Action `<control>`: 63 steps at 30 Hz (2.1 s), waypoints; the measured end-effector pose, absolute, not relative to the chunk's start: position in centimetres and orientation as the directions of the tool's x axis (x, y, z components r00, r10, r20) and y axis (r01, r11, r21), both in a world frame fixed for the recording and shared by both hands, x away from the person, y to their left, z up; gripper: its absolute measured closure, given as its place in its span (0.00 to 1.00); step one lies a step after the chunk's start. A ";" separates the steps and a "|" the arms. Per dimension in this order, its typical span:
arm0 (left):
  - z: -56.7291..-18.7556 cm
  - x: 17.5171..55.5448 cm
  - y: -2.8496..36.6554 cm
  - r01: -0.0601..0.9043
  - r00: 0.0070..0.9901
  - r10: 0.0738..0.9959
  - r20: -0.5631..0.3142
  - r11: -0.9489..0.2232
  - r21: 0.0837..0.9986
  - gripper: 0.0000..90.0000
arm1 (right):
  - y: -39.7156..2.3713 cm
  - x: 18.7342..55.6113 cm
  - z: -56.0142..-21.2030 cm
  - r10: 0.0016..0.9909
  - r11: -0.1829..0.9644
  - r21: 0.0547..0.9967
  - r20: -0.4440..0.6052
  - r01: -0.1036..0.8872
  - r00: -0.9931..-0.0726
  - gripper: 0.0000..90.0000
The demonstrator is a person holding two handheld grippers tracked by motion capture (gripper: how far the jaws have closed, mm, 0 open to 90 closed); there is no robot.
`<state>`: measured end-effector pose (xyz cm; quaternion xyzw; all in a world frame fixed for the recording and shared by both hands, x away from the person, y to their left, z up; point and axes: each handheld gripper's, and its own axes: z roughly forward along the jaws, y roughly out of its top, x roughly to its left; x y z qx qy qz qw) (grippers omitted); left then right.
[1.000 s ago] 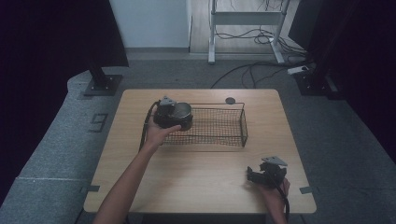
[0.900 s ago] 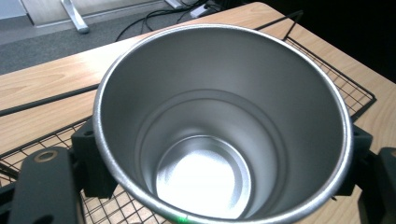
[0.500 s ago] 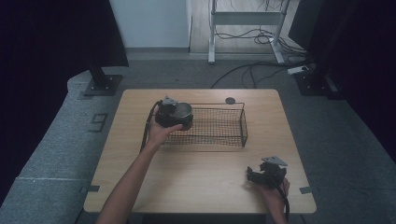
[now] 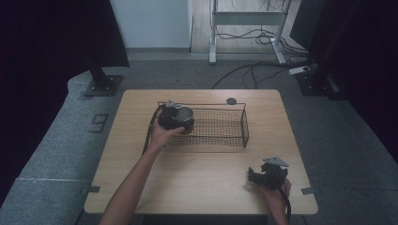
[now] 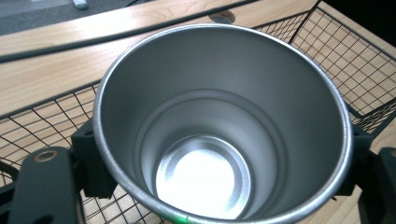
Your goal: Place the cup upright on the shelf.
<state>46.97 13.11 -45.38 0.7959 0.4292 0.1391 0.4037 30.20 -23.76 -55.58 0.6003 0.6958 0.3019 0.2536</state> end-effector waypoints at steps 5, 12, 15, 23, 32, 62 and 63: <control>-46.2 47.2 13.2 0.587 0.586 0.800 -0.129 -0.309 0.748 0.21 | -23.8 30.2 -55.6 0.989 0.097 0.725 0.009 0.682 -0.151 0.06; -47.1 47.4 13.1 0.609 0.580 0.804 -0.136 -0.317 0.727 0.20 | -23.8 30.2 -55.6 0.989 0.097 0.725 0.010 0.682 -0.150 0.06; -47.2 47.4 12.9 0.611 0.584 0.801 -0.136 -0.323 0.722 0.20 | -23.8 30.2 -55.6 0.989 0.097 0.725 0.009 0.682 -0.151 0.06; -48.0 47.5 12.4 0.629 0.585 0.801 -0.129 -0.348 0.695 0.20 | -23.8 30.2 -55.6 0.989 0.097 0.725 0.009 0.682 -0.151 0.06; -48.5 47.7 12.2 0.650 0.582 0.800 -0.143 -0.353 0.673 0.20 | -23.8 30.2 -55.6 0.989 0.097 0.725 0.009 0.682 -0.151 0.06; -49.4 47.7 12.1 0.669 0.580 0.806 -0.119 -0.388 0.633 0.19 | -23.8 30.2 -55.6 0.988 0.098 0.726 0.009 0.681 -0.152 0.06; -49.4 47.7 12.1 0.670 0.580 0.806 -0.120 -0.388 0.633 0.19 | -23.8 30.2 -55.6 0.988 0.097 0.726 0.010 0.681 -0.152 0.06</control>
